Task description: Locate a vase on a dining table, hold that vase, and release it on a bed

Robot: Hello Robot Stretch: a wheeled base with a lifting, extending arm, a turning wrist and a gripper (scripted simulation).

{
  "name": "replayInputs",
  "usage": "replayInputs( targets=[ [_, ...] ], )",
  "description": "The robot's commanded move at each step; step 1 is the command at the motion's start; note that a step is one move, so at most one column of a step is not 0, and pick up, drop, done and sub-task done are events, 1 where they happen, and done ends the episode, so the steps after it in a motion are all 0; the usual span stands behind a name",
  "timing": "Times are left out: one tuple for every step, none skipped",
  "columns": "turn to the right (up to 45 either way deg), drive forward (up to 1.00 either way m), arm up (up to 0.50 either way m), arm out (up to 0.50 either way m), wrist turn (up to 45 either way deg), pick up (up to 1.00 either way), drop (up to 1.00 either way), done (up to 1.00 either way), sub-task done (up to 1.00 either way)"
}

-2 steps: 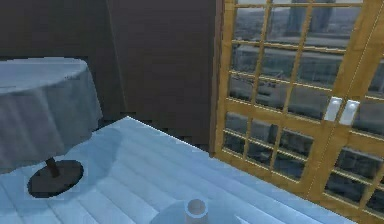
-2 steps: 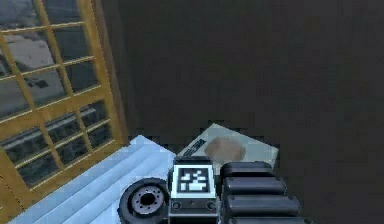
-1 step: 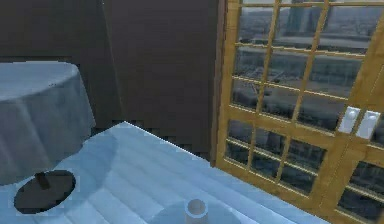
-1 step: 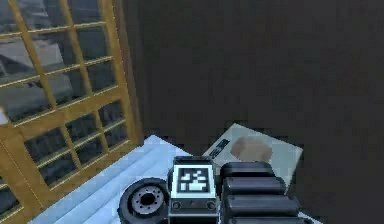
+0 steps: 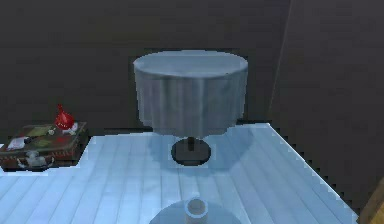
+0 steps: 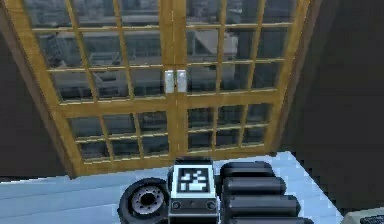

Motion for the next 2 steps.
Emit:
replayInputs(
  targets=[
    [-3.0,0.0,0.0,0.0,0.0,0.0,0.0,0.0,0.0],
    [0.0,0.45,0.0,0.0,0.0,0.0,0.0,0.0,0.0]
  ],
)
